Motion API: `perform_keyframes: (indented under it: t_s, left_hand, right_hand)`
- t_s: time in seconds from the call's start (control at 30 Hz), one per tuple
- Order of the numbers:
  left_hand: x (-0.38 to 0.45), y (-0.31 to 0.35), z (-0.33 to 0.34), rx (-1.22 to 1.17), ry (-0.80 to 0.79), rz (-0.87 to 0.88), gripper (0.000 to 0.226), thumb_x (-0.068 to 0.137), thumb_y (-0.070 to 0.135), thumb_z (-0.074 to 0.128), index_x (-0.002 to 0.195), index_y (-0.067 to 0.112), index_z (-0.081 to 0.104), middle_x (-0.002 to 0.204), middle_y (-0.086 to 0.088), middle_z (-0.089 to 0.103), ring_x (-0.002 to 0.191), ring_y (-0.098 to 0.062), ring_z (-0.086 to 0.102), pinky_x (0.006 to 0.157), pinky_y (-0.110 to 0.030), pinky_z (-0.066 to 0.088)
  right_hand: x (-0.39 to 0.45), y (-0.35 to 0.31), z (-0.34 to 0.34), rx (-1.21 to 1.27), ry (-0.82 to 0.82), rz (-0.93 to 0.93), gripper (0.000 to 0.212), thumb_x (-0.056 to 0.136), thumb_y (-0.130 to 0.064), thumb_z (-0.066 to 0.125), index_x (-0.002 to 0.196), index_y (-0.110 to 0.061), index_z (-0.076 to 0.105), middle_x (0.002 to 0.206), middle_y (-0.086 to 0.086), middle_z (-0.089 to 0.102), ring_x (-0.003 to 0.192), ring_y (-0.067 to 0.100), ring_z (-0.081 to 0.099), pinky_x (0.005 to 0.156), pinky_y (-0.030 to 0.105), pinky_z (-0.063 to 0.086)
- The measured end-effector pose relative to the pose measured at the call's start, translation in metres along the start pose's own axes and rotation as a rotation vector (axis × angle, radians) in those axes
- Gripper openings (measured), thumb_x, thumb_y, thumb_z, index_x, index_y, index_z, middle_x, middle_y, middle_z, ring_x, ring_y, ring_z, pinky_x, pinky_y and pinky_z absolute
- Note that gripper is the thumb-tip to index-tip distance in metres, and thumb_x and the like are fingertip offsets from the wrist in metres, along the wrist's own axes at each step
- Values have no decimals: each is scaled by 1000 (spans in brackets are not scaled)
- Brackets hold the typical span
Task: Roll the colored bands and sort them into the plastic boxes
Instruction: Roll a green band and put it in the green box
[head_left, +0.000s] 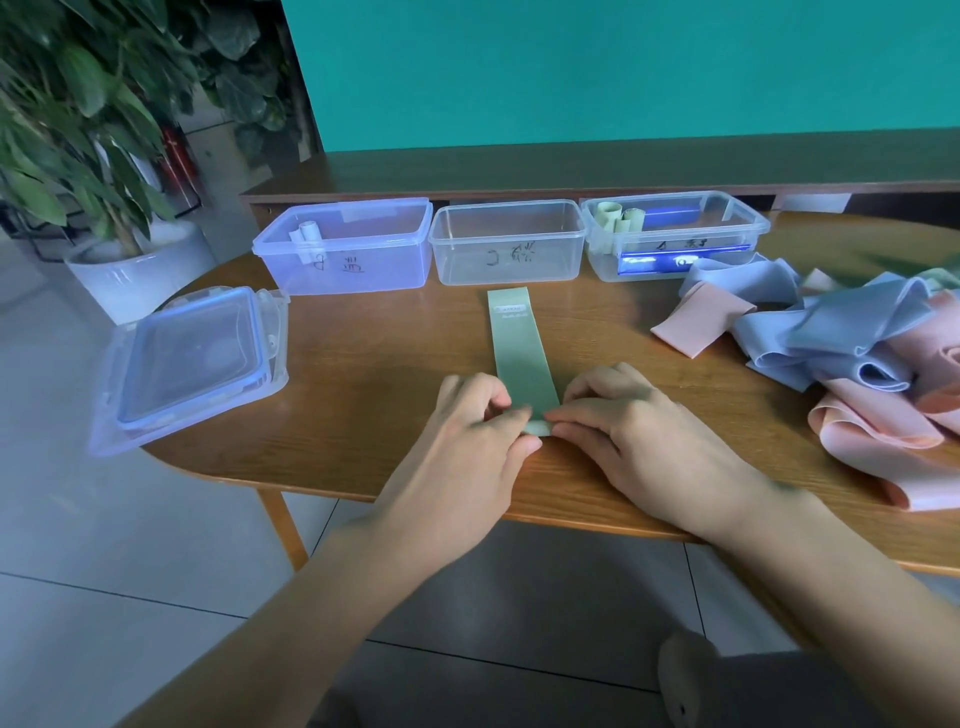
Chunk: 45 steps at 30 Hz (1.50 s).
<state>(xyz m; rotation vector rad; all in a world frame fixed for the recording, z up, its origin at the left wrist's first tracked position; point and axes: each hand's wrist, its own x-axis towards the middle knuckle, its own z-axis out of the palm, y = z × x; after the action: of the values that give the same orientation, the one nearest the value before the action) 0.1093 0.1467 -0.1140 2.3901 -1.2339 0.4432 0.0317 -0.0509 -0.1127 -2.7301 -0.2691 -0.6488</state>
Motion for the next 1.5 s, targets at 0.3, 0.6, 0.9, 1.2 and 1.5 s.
perform_keyframes:
  t_s: [0.3,0.6,0.9,1.2,1.5]
  left_hand:
    - [9,1,-12,-285,-32,-201,47,92,31,71,137,35,58,109,20,61,100,-2,55,95,-28,50]
    - [10,2,-11,-288,12,-183,14,89,26,74,101,32,75,85,29,56,90,13,51,73,1,34]
    - [7,2,-14,-269,35,-160,15,90,28,73,104,29,78,93,24,60,93,19,50,74,3,35]
    - [8,2,-16,-253,-36,-205,16,94,30,68,108,32,76,84,29,51,81,7,52,70,-1,37]
    - [11,-10,-6,-220,16,-87,18,92,22,71,109,21,78,103,11,53,92,0,48,83,-1,34]
  right_hand:
    - [4,1,-7,-35,-43,16,23,99,-36,58,107,-26,76,110,-6,58,103,19,52,76,30,38]
    - [7,9,-10,146,-152,-37,19,102,-33,56,113,-22,67,116,-10,66,119,8,58,102,29,45]
    - [8,6,-20,187,-209,102,53,90,-59,59,136,-34,52,129,-23,64,121,-13,51,107,19,41]
    - [7,7,-16,206,-193,123,53,88,-64,56,130,-32,59,126,-21,65,120,-7,57,106,26,46]
    - [5,4,-12,113,-159,125,31,94,-58,48,121,-45,51,115,-13,62,109,9,61,94,40,52]
